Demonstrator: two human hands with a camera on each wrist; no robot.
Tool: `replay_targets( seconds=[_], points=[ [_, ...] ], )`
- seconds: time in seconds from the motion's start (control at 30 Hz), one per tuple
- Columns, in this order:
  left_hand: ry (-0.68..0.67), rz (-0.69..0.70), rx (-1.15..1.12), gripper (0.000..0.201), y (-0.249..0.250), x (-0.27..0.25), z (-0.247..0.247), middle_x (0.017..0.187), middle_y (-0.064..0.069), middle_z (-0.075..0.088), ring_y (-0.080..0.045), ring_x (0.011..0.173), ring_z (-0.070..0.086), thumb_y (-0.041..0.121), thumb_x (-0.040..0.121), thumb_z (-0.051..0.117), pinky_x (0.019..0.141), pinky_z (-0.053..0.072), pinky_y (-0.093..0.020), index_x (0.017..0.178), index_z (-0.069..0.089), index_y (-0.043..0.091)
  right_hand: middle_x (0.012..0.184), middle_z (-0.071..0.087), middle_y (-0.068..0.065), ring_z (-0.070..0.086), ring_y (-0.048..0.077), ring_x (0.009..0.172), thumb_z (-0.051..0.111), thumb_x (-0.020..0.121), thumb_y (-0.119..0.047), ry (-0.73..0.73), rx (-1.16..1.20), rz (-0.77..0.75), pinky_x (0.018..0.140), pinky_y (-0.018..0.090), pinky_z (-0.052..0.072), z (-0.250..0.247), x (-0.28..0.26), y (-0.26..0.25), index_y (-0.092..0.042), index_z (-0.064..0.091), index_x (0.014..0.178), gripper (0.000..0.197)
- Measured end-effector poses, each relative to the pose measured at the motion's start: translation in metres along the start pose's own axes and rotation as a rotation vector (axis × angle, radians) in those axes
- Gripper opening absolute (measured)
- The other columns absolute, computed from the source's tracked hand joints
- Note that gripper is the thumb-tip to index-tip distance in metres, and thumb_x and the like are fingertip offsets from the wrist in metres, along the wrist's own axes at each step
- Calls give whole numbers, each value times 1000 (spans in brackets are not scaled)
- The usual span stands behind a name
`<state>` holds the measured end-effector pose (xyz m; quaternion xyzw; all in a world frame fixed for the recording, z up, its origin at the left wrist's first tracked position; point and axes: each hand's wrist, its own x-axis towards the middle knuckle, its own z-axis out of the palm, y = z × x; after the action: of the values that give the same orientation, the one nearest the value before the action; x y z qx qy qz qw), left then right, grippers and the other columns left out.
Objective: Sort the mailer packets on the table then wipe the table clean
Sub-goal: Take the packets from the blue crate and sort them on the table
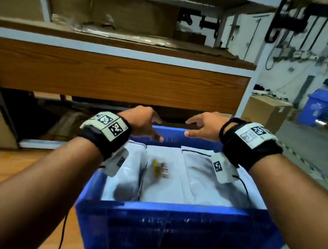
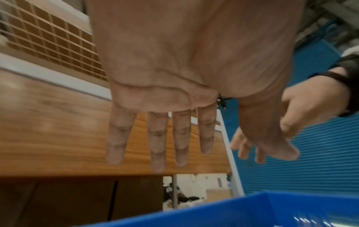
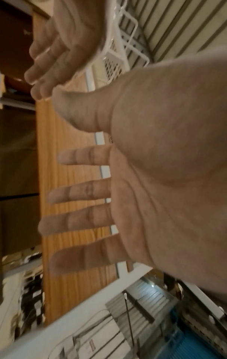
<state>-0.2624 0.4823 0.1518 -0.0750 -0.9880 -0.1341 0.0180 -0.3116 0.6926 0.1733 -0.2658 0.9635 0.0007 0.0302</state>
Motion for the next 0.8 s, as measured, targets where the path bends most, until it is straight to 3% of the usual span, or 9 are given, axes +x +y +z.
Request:
replay_targets(
  seconds=[0.13, 0.3, 0.4, 0.53, 0.7, 0.8],
  points=[
    [110, -133, -41, 67, -31, -41, -28, 134, 2, 58, -16, 121, 55, 46, 75, 76, 87, 36, -16, 133, 57, 18, 134, 58, -2, 52, 19, 124, 56, 88, -58, 37, -13, -91, 96, 25, 39, -11, 13, -37, -26, 54, 134, 56],
    [235, -361, -110, 56, -70, -124, -40, 126, 1, 63, -12, 115, 59, 43, 78, 75, 82, 37, -14, 127, 62, 19, 128, 62, -1, 56, 21, 118, 58, 87, -57, 67, 45, -312, 94, 28, 42, -7, 29, -112, -25, 59, 129, 52],
    [275, -514, -130, 48, -96, -178, -29, 120, 1, 67, -12, 111, 61, 42, 79, 74, 83, 44, -20, 121, 66, 20, 114, 66, -6, 60, 20, 108, 59, 83, -62, 111, 108, -422, 88, 33, 49, -1, 35, -160, -33, 60, 122, 49],
    [315, -727, -213, 50, -130, -254, 2, 127, -5, 63, -19, 116, 59, 38, 81, 73, 89, 44, -25, 125, 63, 16, 105, 67, -8, 62, 15, 100, 61, 83, -60, 86, 224, -624, 80, 28, 49, 16, 21, -240, -32, 63, 117, 45],
    [383, -923, -260, 49, -171, -353, 24, 130, -10, 60, -21, 121, 55, 35, 84, 71, 92, 43, -29, 128, 60, 16, 108, 68, -6, 62, 17, 105, 61, 82, -61, 17, 204, -788, 88, 34, 52, 47, 2, -353, -29, 62, 118, 48],
    [415, -1017, -231, 49, -201, -415, 25, 128, -9, 62, -22, 119, 56, 37, 84, 70, 94, 44, -31, 127, 61, 15, 114, 66, -4, 60, 19, 106, 59, 83, -62, -51, 133, -875, 83, 30, 49, 67, -10, -427, -32, 60, 121, 49]
  ],
)
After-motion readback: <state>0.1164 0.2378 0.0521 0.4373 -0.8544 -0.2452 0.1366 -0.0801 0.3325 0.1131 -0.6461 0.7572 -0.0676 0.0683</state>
